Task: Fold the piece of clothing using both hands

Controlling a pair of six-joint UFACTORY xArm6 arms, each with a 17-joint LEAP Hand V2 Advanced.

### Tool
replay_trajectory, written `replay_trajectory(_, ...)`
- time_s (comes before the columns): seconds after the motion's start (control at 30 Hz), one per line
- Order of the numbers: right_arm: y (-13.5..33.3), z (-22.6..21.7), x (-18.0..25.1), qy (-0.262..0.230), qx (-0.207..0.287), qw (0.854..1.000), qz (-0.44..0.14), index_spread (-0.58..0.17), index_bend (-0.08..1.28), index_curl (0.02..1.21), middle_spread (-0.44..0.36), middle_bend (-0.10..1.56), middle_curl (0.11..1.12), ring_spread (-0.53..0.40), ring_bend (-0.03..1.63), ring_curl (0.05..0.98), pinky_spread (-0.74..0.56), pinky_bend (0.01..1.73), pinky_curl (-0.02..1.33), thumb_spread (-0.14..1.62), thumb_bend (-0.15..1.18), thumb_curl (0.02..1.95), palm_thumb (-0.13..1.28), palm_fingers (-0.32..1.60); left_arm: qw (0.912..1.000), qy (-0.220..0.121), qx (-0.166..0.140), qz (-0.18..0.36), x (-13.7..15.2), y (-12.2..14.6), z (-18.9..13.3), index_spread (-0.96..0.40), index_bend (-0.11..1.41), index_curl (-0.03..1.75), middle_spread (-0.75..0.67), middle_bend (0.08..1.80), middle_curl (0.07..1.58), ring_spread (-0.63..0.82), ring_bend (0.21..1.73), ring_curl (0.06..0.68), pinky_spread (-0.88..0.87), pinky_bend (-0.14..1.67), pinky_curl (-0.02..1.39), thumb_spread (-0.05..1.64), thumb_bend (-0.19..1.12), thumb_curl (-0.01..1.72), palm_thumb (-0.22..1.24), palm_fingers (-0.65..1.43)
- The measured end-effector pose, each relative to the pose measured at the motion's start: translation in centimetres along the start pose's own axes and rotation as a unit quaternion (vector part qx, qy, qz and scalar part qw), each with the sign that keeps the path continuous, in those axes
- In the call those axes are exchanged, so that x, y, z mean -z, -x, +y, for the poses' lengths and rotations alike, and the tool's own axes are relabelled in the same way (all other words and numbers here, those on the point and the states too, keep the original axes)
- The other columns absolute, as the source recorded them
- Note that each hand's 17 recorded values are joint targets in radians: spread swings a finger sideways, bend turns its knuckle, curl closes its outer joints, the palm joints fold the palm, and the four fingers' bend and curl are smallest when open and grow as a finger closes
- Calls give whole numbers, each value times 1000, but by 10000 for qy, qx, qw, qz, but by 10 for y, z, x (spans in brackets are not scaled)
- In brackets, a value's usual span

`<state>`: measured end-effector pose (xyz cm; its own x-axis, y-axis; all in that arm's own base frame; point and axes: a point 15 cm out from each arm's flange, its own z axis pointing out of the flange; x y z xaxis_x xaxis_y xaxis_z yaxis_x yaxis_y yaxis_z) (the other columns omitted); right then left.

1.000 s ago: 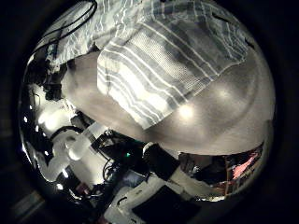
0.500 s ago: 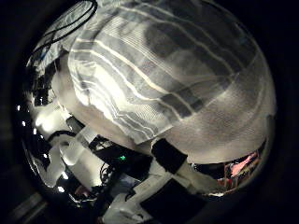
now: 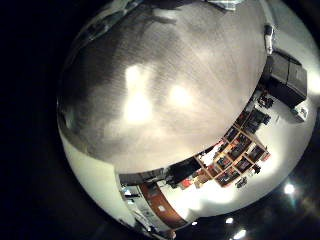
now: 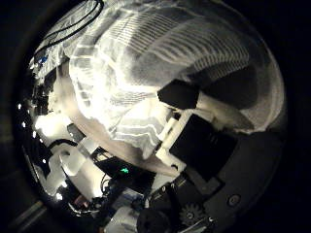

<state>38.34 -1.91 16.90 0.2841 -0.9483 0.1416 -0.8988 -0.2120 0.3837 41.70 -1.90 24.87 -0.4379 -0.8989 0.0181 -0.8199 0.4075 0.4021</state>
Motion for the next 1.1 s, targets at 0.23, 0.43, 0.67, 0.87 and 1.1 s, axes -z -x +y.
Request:
replay_trajectory(0.23,-9,0,14,-187,-79,9996,218,-440,762,529,-272,934,728,-263,1168,515,-325,1272,411,1010,-11,468,897,1287,10000,-68,-32,11,7,0,4,-750,482,1205,-504,1011,873,-453,1290,518,-670,908,758,1171,-16,434,709,1089)
replay_trajectory(0.43,-29,2,41,-718,-292,9968,183,-356,1019,690,-202,1141,803,-231,1299,592,-237,1376,494,1197,6,460,921,1204,9999,-150,-74,-20,23,-2,21,-756,473,1214,-506,1009,877,-453,1290,519,-677,895,764,1171,-16,434,708,1090)
replay_trajectory(0.67,-35,31,79,-1004,-338,9942,170,-293,1116,767,-156,1258,822,-216,1377,645,-183,1422,570,1215,21,501,1019,1142,9998,-171,-138,-25,38,-5,44,-760,457,1218,-507,1006,881,-454,1289,519,-683,886,772,1171,-19,432,696,1090)
replay_trajectory(0.87,-26,67,103,-1346,-342,9902,-161,-263,1148,794,-133,1308,810,-206,1404,666,-164,1410,621,1180,-4,546,1038,1130,9994,-238,-240,3,44,-10,67,-764,450,1222,-511,999,879,-454,1287,519,-688,879,779,1172,-17,432,688,1093)
replay_trajectory(1.1,-8,102,134,-1728,-410,9831,-447,-243,1161,804,-118,1330,786,-195,1424,673,-157,1376,675,1150,-10,596,1030,1134,9997,-207,-115,83,47,-8,95,-768,442,1225,-516,993,877,-459,1279,516,-688,883,786,1173,-16,431,677,1099)
